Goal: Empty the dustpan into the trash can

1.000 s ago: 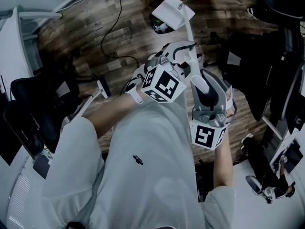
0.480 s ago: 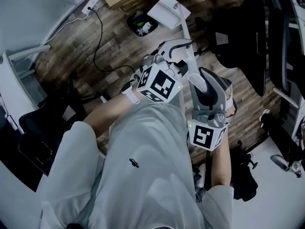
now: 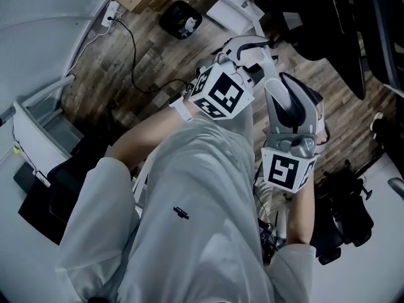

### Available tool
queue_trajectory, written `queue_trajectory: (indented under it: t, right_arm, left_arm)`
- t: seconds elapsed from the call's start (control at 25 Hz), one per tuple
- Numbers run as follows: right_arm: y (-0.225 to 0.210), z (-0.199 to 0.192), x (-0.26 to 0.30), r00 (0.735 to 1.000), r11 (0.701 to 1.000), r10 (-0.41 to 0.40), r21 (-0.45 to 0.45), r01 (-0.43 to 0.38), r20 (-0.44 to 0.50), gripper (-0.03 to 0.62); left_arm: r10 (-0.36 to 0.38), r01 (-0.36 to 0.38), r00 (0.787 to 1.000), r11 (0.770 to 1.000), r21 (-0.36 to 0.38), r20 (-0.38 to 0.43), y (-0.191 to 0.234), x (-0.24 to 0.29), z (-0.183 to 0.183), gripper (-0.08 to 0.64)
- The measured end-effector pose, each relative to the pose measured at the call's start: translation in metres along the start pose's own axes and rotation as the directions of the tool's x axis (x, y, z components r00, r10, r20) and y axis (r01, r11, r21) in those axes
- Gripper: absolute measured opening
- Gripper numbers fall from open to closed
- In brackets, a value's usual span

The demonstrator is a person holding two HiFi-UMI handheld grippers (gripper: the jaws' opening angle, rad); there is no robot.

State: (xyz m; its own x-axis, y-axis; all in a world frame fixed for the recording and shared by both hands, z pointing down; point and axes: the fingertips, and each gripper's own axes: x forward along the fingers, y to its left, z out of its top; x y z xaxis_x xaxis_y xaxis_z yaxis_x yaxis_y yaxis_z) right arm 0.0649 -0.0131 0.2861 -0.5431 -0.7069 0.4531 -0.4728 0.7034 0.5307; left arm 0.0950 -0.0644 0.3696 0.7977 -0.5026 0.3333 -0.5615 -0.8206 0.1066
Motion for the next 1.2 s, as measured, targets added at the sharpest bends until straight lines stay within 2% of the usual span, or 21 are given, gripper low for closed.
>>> queue_trajectory:
  t: [0.2,0.4,0.76,0.88,1.0,1.2]
  right_arm:
    - [-0.008,-0.040,0.010,0.996,0.995,-0.002,0.103,0.011,-0.088,0.110]
    - [0.003,-0.079,0.010,0.987,0.978,0.016,0.207,0.018,-0.162,0.112]
    - [0.016,-0.123,0.006,0.972,0.930,0.001,0.356,0.085,-0.236,0.112]
    - [0.017,-0.136,0.003,0.967,0.898,-0.015,0.422,0.125,-0.255,0.112]
    - [0.014,-0.154,-0.001,0.957,0.863,-0.034,0.474,0.174,-0.288,0.112]
    - [0.018,-0.172,0.000,0.949,0.831,-0.066,0.510,0.223,-0.307,0.112]
  left_arm:
    - [-0.106,0.104,0.993,0.994,-0.038,-0.057,-0.010,0.037,-0.025,0.133]
    - [-0.193,0.189,0.974,0.981,-0.045,-0.115,-0.031,0.058,-0.059,0.130]
    - [-0.259,0.253,0.946,0.966,-0.056,-0.194,-0.057,0.078,-0.098,0.126]
    - [-0.267,0.264,0.937,0.963,-0.045,-0.223,-0.063,0.073,-0.104,0.126]
    - [-0.257,0.252,0.937,0.966,-0.052,-0.236,-0.063,0.066,-0.109,0.120]
    - [-0.202,0.198,0.945,0.979,-0.044,-0.255,-0.050,0.046,-0.111,0.050]
